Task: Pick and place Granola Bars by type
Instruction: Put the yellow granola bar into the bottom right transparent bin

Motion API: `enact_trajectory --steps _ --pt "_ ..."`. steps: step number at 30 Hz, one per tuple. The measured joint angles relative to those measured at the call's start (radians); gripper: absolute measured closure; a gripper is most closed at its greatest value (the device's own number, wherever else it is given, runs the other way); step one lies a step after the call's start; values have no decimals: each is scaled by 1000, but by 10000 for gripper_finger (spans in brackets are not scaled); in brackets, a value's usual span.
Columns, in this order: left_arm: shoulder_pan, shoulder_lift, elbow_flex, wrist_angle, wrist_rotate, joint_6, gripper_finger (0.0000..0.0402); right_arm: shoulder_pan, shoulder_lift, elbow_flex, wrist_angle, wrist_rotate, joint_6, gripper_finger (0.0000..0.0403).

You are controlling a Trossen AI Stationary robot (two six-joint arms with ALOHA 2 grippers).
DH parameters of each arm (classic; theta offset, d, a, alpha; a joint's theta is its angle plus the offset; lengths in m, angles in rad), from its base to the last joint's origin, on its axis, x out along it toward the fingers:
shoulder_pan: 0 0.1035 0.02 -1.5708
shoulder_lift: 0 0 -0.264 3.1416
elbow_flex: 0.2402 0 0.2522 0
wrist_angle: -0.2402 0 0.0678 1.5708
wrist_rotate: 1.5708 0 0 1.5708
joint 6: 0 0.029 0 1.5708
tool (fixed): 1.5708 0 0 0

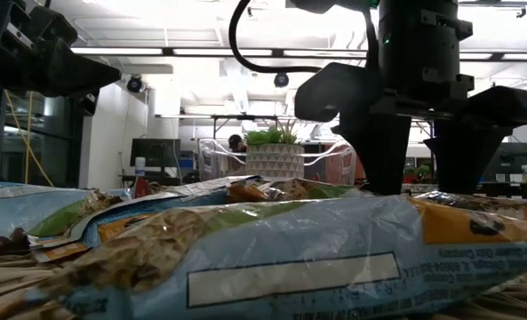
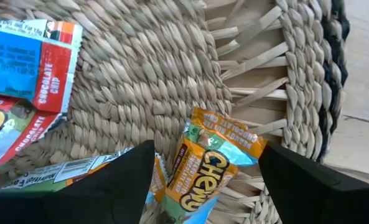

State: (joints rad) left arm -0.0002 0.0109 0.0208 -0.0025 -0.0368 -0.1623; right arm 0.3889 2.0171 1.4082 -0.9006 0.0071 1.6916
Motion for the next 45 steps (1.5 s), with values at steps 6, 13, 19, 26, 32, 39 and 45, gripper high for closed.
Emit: enact_trajectory --steps 6,13,19,26,32,39,45 --pt "0 0 0 0 0 0 401 4 0 0 0 -7 14 169" --pt "0 0 0 0 0 0 401 8 0 0 4 -35 14 217" --pt "0 0 0 0 0 0 401 11 0 0 5 -39 13 243" --pt "0 0 0 0 0 0 401 11 0 0 15 -39 11 280" --pt "0 0 0 0 0 0 401 11 0 0 16 -38 -13 321" --pt "0 0 0 0 0 0 401 11 0 0 18 -40 -47 356" --pt "0 0 0 0 0 0 401 11 0 0 19 -40 -58 363"
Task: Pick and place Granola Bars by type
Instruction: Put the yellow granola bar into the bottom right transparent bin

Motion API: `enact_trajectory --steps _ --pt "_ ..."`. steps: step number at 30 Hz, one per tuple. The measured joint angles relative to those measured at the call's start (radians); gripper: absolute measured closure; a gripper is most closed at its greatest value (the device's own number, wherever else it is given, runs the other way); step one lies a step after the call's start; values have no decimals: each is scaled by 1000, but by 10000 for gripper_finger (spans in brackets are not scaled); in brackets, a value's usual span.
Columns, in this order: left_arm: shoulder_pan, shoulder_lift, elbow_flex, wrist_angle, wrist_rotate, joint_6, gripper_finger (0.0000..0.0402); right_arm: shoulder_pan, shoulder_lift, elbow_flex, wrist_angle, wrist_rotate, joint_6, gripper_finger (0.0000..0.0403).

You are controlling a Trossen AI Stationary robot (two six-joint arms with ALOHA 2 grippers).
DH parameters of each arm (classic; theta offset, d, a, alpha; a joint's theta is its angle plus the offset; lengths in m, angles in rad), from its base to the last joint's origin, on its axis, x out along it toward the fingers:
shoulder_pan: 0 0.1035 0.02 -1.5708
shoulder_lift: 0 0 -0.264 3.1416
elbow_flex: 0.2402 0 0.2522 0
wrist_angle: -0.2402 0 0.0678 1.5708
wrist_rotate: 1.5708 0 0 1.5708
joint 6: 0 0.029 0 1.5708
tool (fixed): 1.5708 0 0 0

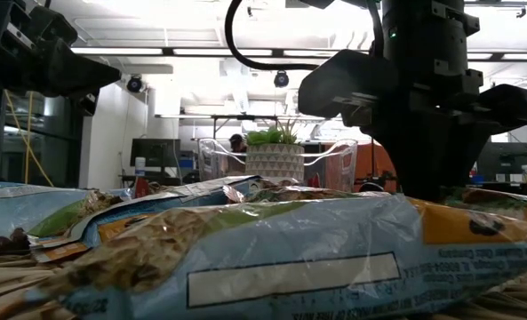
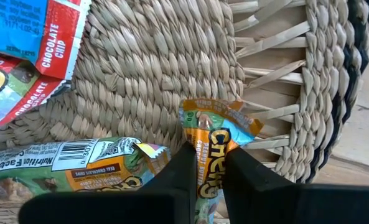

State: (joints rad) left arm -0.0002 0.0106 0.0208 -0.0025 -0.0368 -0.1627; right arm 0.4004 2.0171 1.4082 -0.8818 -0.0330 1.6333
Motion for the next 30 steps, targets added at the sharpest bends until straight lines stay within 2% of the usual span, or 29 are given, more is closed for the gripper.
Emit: enact_trajectory --steps 8,16,30 --pt "0 0 0 0 0 0 401 0 -10 0 -1 2 -19 368" --pt "0 0 0 0 0 0 401 0 -68 0 -19 54 -19 373" --pt "0 0 0 0 0 0 401 0 -260 0 -18 202 -71 373"
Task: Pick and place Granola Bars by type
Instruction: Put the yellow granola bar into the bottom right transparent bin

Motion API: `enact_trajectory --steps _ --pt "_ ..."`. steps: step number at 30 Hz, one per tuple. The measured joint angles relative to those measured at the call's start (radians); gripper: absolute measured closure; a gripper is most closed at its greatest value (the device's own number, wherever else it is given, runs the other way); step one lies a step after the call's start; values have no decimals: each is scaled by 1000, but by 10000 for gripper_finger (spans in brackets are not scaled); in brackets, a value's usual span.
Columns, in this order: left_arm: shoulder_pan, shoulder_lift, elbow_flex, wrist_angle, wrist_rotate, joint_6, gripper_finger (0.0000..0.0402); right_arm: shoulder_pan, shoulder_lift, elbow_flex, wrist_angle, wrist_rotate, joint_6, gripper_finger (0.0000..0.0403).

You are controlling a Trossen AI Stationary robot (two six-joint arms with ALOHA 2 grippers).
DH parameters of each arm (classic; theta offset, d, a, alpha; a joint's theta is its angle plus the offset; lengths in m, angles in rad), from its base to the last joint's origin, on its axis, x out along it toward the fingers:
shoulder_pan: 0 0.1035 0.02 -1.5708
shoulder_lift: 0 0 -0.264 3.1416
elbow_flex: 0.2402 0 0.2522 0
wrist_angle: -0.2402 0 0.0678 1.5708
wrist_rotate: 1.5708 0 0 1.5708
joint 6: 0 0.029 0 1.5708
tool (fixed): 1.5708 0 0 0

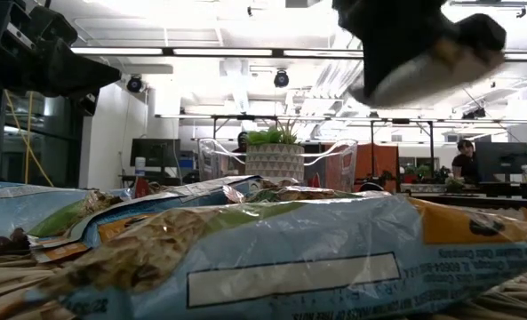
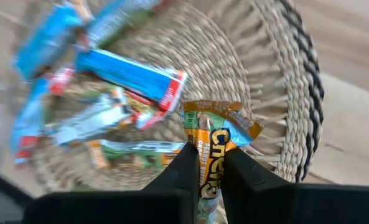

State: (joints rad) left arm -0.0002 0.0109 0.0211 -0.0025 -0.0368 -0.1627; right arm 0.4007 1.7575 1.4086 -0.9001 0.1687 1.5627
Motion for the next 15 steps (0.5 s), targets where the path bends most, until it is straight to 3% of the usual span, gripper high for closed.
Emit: enact_trajectory --steps 7,15 --pt "0 0 0 0 0 0 401 1 -135 0 0 16 -114 374" --pt "0 0 0 0 0 0 401 43 -283 0 -1 -116 -260 368"
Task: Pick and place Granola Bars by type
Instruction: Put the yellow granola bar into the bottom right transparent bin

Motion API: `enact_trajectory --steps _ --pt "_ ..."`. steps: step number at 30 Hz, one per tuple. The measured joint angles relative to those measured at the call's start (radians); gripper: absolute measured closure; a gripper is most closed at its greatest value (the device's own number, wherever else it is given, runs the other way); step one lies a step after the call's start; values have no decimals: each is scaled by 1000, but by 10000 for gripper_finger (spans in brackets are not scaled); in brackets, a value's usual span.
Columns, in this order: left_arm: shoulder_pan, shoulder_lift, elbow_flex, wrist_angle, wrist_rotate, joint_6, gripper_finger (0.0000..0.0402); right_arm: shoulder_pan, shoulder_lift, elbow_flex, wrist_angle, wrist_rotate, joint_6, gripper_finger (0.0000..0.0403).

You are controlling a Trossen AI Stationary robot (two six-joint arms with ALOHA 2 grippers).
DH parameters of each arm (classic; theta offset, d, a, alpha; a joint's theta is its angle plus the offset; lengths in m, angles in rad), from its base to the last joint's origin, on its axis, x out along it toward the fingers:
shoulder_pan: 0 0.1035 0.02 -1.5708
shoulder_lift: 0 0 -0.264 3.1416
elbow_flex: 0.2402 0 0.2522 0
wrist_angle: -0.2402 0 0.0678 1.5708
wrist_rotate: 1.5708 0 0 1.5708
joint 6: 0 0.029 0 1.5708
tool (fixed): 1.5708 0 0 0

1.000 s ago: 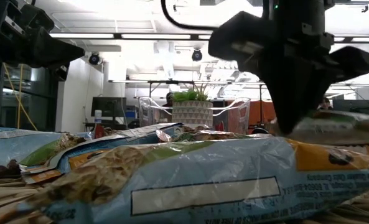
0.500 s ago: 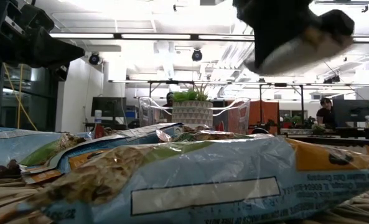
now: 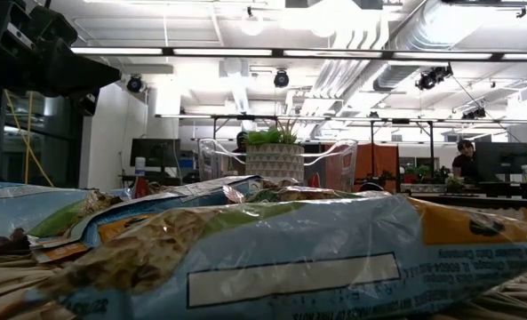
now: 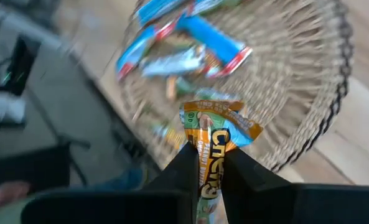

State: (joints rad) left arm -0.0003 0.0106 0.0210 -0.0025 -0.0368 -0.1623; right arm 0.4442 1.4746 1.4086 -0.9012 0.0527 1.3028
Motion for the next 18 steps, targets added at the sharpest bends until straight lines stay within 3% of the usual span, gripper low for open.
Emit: enact_trajectory --steps 12,18 --pt "0 0 0 0 0 0 401 164 -76 0 -15 -188 -53 377" --pt "0 0 0 0 0 0 401 282 -71 0 -95 -176 11 369"
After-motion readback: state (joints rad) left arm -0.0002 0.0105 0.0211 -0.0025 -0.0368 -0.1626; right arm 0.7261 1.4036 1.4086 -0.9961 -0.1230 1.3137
